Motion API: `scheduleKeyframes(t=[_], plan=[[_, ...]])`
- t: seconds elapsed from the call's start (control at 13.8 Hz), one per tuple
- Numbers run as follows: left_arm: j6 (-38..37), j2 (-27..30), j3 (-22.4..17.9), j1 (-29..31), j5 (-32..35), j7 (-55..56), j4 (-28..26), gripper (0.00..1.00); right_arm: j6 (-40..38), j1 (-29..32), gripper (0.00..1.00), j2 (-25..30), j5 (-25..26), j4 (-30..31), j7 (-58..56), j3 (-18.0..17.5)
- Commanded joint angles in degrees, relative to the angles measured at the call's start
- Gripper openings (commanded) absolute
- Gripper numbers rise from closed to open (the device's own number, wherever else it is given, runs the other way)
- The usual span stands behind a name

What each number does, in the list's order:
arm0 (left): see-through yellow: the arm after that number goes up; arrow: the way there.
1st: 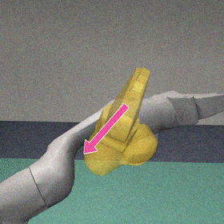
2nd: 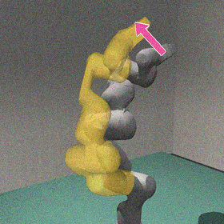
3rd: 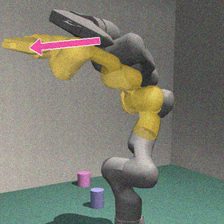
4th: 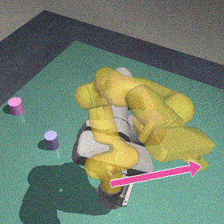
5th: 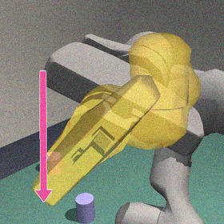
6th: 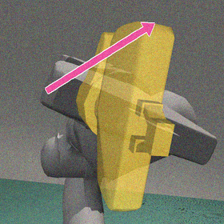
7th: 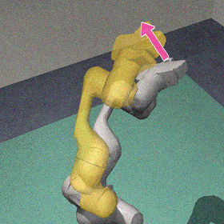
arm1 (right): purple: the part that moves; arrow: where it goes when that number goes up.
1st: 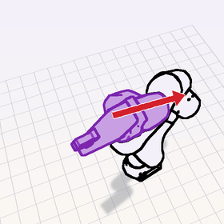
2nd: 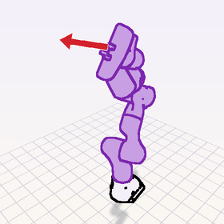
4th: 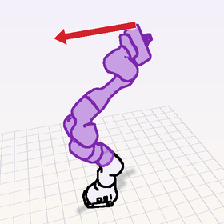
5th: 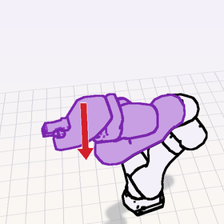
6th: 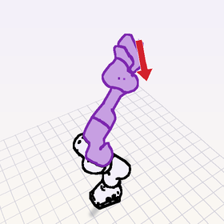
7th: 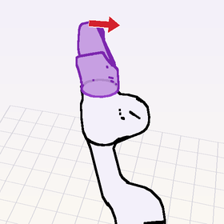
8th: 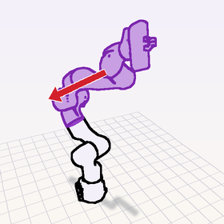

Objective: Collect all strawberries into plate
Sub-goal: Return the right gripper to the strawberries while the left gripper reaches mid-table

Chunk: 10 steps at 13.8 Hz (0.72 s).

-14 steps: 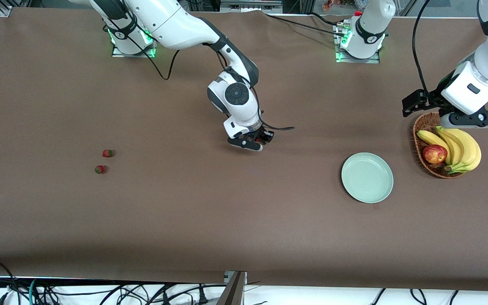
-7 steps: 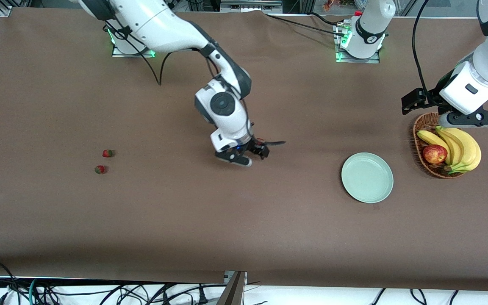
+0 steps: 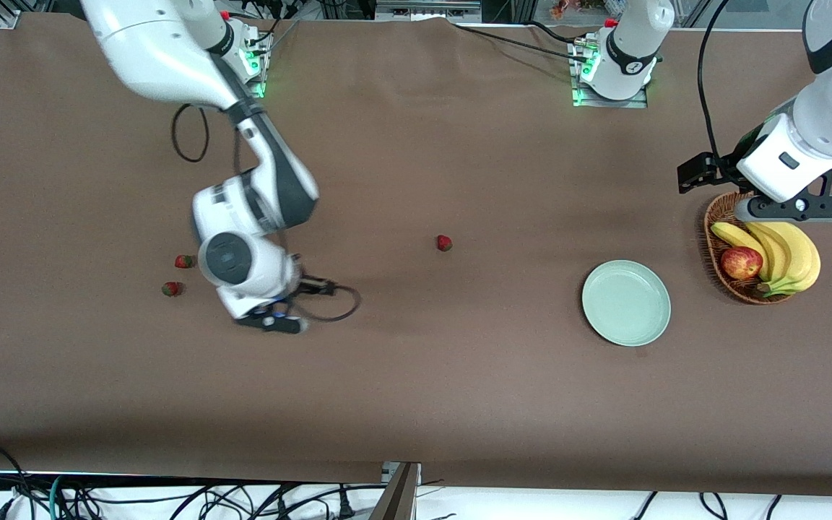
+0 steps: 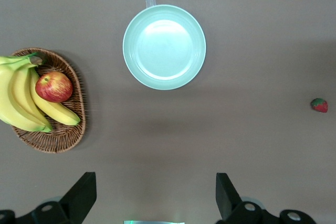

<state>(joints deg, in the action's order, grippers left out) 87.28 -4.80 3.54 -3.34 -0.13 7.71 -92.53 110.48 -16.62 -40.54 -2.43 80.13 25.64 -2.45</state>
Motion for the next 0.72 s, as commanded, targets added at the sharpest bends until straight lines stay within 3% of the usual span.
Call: scheduleKeyframes(t=[0.0, 0.14, 0.36, 0.65], plan=[[-0.9, -4.2, 1.7, -1.2, -1.8, -0.1, 0.9, 1.0, -4.6, 5.1, 1.0, 0.7, 0.6, 1.3, -9.3, 1.3], [0.7, -8.5, 3.8, -2.4, -3.6, 0.6, 0.9, 1.0, -5.6, 5.5, 1.0, 0.6, 0.9, 2.3, -16.3, 5.9], [10.2, -13.1, 7.0, -5.8, -4.2, 6.8, -1.3, 1.0, -5.0, 5.9, 1.0, 0.5, 0.8, 4.8, -23.1, 10.6], [19.0, -18.8, 7.1, -13.8, -4.2, 24.1, -1.3, 1.0, -4.7, 6.5, 1.0, 0.8, 0.5, 8.9, -26.8, 12.9]])
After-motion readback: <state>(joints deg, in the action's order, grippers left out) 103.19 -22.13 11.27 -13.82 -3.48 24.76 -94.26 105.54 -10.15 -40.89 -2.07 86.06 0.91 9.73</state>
